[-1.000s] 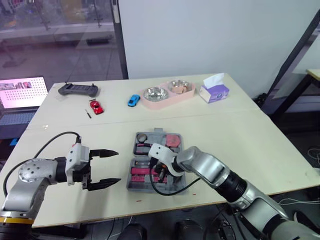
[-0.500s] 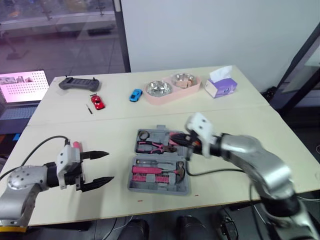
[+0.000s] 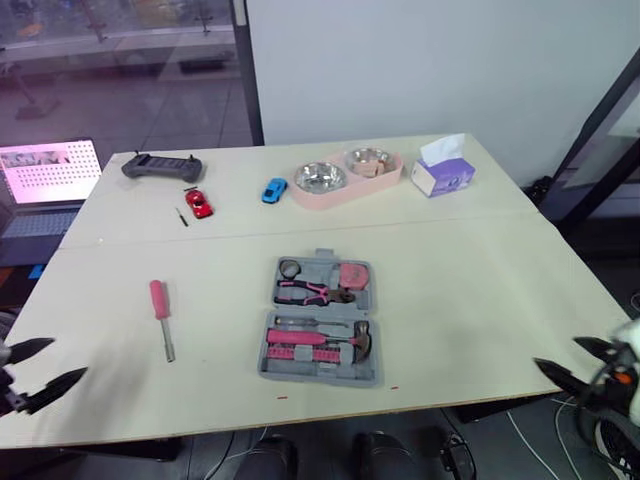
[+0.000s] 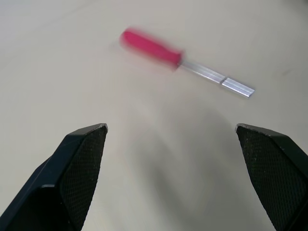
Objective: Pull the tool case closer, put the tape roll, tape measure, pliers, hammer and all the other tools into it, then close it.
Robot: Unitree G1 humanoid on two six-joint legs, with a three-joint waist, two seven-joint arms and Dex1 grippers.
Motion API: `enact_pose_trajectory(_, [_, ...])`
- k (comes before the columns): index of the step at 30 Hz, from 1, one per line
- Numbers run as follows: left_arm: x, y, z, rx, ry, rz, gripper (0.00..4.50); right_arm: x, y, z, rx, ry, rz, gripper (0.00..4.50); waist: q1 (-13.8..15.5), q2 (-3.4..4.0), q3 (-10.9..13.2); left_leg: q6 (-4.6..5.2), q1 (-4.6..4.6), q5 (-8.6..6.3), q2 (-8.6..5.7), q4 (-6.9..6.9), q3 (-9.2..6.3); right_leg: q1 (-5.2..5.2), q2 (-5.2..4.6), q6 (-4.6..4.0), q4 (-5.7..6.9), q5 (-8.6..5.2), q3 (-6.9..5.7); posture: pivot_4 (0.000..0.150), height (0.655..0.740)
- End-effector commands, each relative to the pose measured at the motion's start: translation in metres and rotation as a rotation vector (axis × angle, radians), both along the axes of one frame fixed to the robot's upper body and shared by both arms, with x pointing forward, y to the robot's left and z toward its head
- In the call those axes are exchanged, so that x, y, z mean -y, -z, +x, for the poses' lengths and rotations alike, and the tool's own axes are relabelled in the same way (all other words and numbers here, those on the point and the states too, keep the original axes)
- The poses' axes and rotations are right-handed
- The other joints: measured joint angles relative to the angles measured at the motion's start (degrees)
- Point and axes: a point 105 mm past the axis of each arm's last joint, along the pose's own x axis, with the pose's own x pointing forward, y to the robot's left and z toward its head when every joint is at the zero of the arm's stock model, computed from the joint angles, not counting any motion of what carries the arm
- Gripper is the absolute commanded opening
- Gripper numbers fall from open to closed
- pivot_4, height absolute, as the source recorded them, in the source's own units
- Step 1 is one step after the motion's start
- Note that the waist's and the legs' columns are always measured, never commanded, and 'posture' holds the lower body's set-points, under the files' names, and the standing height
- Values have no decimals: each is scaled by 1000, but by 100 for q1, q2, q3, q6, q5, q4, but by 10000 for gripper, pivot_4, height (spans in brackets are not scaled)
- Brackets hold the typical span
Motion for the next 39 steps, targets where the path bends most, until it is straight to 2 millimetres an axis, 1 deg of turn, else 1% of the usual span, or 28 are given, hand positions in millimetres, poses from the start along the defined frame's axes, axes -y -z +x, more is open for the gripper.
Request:
enact_pose_trajectory(1, [-17,-10,-6,36,-49,41,45000,12,-10,-7,55,32,-30,44458,2,2,1,0,0,0,0,-1,0,-1,-2,-1,0,0,-1,1500,7400])
enact_pose_trajectory(4, [-14,-9,-2,46,-32,29,45000,10,-9,-7,58,23,-26,44458,9,2,2,2,-4,1,0,-2,1,-6,-3,-8,3,5,-2,1500,7400])
enact_pose_trajectory(10, [-3,-3,7,59,0,1,45000,-8,-11,-1,72,-16,-12,44458,9,4,2,15,-5,8,0,-2,2,-6,-6,-25,5,15,-2,1500,7400])
enact_pose_trajectory(13, [13,4,15,75,16,-39,45000,-35,-24,13,132,-75,17,44458,-4,10,5,15,-6,9,0,-2,3,-7,-8,-25,5,15,-2,1500,7400])
enact_pose_trajectory(15, [28,7,25,114,3,-97,45000,-57,-36,25,171,-125,31,44458,-14,14,7,16,-5,9,0,-1,6,-7,-10,-24,7,16,-1,1500,7400])
enact_pose_trajectory(18, [50,8,40,176,-46,-163,45000,-83,-48,37,208,-183,80,44458,8,-2,8,16,-4,9,1,7,9,-7,-14,-22,17,15,-4,1500,7400])
enact_pose_trajectory(20, [68,7,53,232,-114,-235,45000,-110,-55,44,224,-264,129,44458,18,-6,7,17,-6,10,2,11,7,-7,-13,-23,17,16,-6,1500,7400])
enact_pose_trajectory(21, [79,5,62,268,-167,-292,45000,-129,-59,48,228,-325,159,44458,22,-2,9,17,-9,10,1,15,7,-6,-13,-22,16,17,-6,1500,7400])
enact_pose_trajectory(23, [98,5,80,271,-259,-315,45000,-163,-58,53,206,-440,177,44458,36,-2,14,20,-22,8,0,43,3,-6,-12,-13,19,23,-11,1500,7400])
enact_pose_trajectory(26, [111,8,97,229,-385,-318,45000,-193,-56,56,177,-541,186,44458,61,-24,19,19,-24,9,-1,60,-9,3,1,-1,22,32,-17,1500,7400])
enact_pose_trajectory(29, [121,11,110,185,-462,-314,45000,-209,-55,61,180,-588,180,44458,54,-29,23,19,-23,9,-5,60,-10,3,7,14,22,41,-17,1500,7400])
enact_pose_trajectory(31, [120,18,115,168,-531,-245,45000,-217,-54,62,178,-626,184,44458,36,-29,22,20,-23,9,-13,58,-9,2,7,16,22,42,-16,1500,7400])
enact_pose_trajectory(32, [120,24,116,143,-566,-231,45000,-220,-54,62,182,-646,185,44458,29,-29,23,19,-23,9,-14,58,-9,2,9,16,22,42,-16,1500,7400])
enact_pose_trajectory(36, [125,44,121,66,-609,-222,45000,-226,-51,66,179,-691,164,44458,23,-30,23,20,-23,10,-17,59,-9,1,11,15,23,43,-16,1500,7400])
enact_pose_trajectory(39, [127,51,130,50,-613,-234,45000,-226,-52,71,187,-700,163,44458,24,-31,23,20,-22,10,-16,59,-10,1,13,15,24,43,-17,1500,7400])
